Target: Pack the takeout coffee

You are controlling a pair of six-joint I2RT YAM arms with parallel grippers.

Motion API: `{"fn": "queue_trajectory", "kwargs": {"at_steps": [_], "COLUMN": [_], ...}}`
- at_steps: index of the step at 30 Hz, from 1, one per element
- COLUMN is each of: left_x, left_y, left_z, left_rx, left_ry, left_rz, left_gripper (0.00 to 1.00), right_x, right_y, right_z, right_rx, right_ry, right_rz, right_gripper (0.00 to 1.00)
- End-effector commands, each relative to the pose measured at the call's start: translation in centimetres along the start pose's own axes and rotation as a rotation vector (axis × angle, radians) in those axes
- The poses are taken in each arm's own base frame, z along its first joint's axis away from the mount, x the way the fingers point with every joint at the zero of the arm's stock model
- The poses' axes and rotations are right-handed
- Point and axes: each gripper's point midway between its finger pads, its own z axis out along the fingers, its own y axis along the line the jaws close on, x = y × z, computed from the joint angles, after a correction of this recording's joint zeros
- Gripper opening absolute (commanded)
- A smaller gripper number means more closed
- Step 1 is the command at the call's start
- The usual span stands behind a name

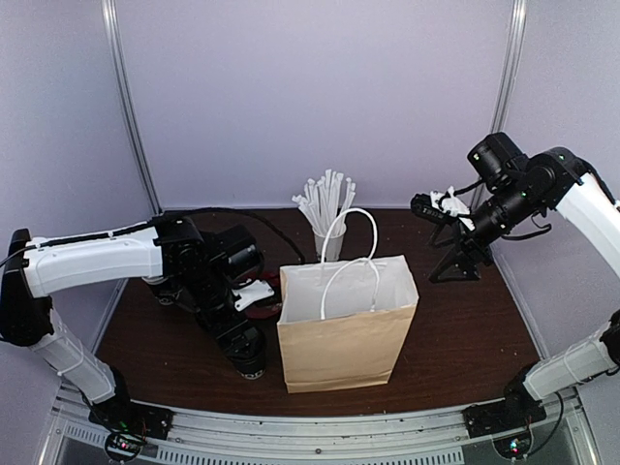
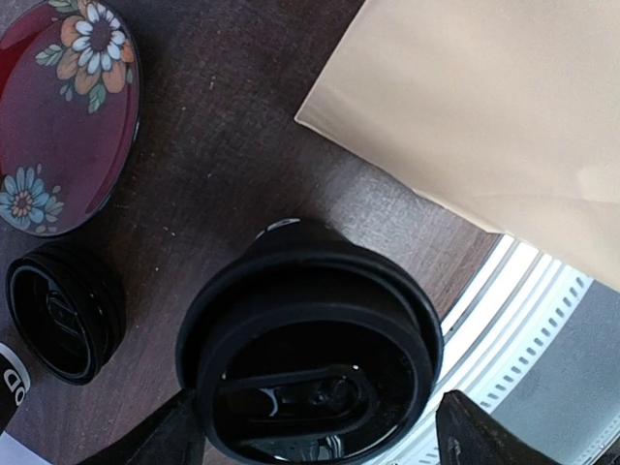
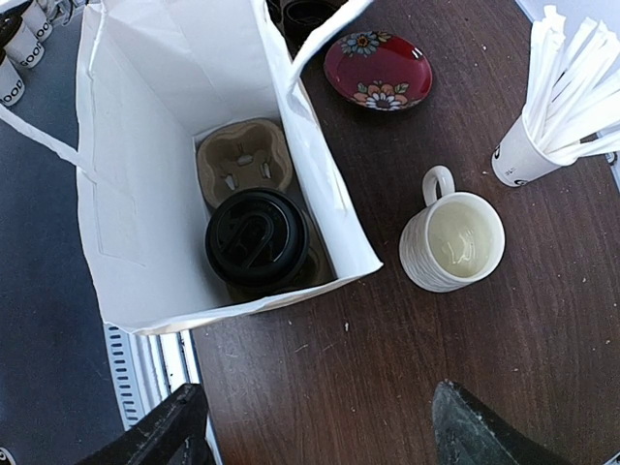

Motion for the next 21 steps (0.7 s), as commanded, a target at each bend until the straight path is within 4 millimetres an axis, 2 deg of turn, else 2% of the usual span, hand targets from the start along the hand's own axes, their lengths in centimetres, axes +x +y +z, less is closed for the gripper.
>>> {"fn": "queue_trajectory", "kwargs": {"at_steps": [1, 17, 21], "left_x": [-1.1, -1.0, -0.8], "left_y": [-0.6, -0.1, -0.4], "left_z": [0.2, 1.5, 1.7], "left_rx": [0.029, 0.003, 0.009], "left_ry": [-0.018, -0.004, 0.004], "left_rz": [0.038, 0.021, 0.023], "left_gripper": [0.85, 0.87, 0.83], "right_x": [0.0, -0.3, -0.3], "right_y": [0.2, 0.0, -0.1], "right_z": [-0.2, 0.0, 0.1], "right_rx": [0.002, -0.012, -0.01], "right_ry": [-0.019, -0.017, -0.016], "right_rz": [0.002, 0.007, 0.007], "right_gripper": [0.84, 0.84, 0.83]}}
